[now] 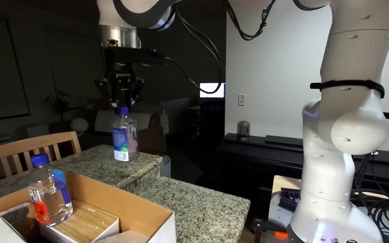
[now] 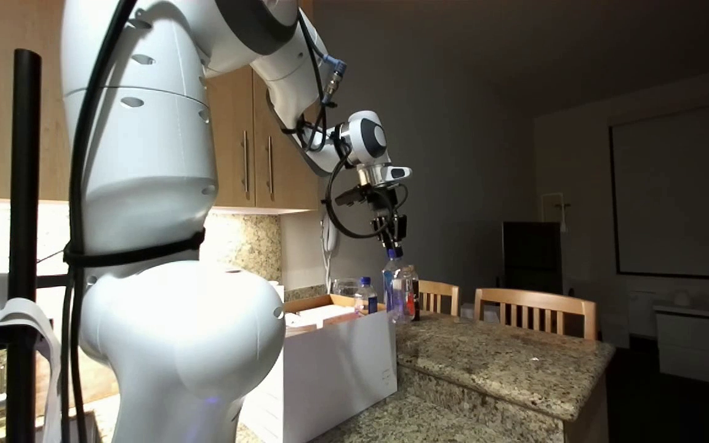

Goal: Remove the water bottles from the white storage box.

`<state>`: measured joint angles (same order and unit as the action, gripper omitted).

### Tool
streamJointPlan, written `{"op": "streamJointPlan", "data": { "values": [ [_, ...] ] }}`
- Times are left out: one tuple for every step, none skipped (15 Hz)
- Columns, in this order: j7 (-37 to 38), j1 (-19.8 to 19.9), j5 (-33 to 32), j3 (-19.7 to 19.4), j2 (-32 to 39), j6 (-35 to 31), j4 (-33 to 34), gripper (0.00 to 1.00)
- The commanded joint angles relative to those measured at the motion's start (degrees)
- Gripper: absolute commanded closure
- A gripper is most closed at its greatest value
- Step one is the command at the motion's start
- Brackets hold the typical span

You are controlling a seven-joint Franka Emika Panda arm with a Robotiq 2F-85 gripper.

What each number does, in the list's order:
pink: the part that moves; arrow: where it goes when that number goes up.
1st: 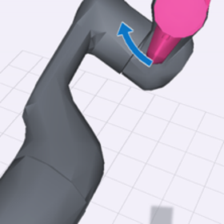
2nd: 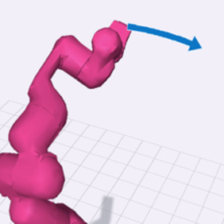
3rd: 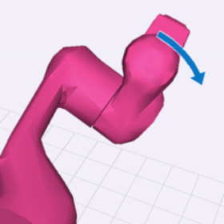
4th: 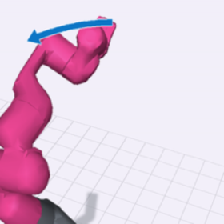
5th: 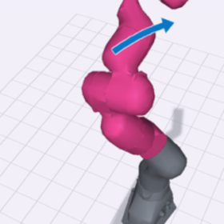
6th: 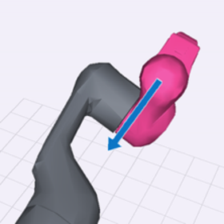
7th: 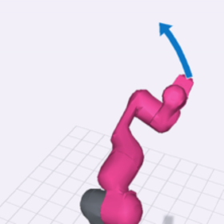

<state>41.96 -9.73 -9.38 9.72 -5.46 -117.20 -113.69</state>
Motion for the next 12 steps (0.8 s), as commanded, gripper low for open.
{"op": "streamJointPlan", "data": {
  "values": [
    [1.4,0.6,-1.3,0.7,4.7,-2.1,1.8,0.85],
    [1.5,0.5,-1.6,0.4,6.0,-2.2,2.6,0.85],
    [1.9,0.4,-2.1,0.1,7.1,-2.4,3.1,0.85],
    [2.0,0.4,-2.3,-0.3,8.2,-2.5,3.8,0.84],
    [1.8,0.4,-2.3,-0.7,9.1,-3.0,4.4,0.84],
    [1.8,0.3,-2.4,-1.1,9.8,-3.3,4.9,0.84],
    [2.2,0.1,-2.9,-1.5,10.1,-4.3,5.3,0.84],
    [2.3,0.0,-3.0,-1.9,10.3,-5.0,5.6,0.84],
    [1.9,-0.2,-2.6,-2.1,10.3,-5.4,5.7,0.84],
    [0.9,-0.5,-1.9,-2.0,10.0,-4.7,5.6,0.85],
    [-1.1,-0.7,-0.3,-1.6,8.6,-3.3,4.5,0.85],
    [-0.1,-0.4,-1.3,-2.1,10.3,-4.1,5.7,0.67]
  ]
}}
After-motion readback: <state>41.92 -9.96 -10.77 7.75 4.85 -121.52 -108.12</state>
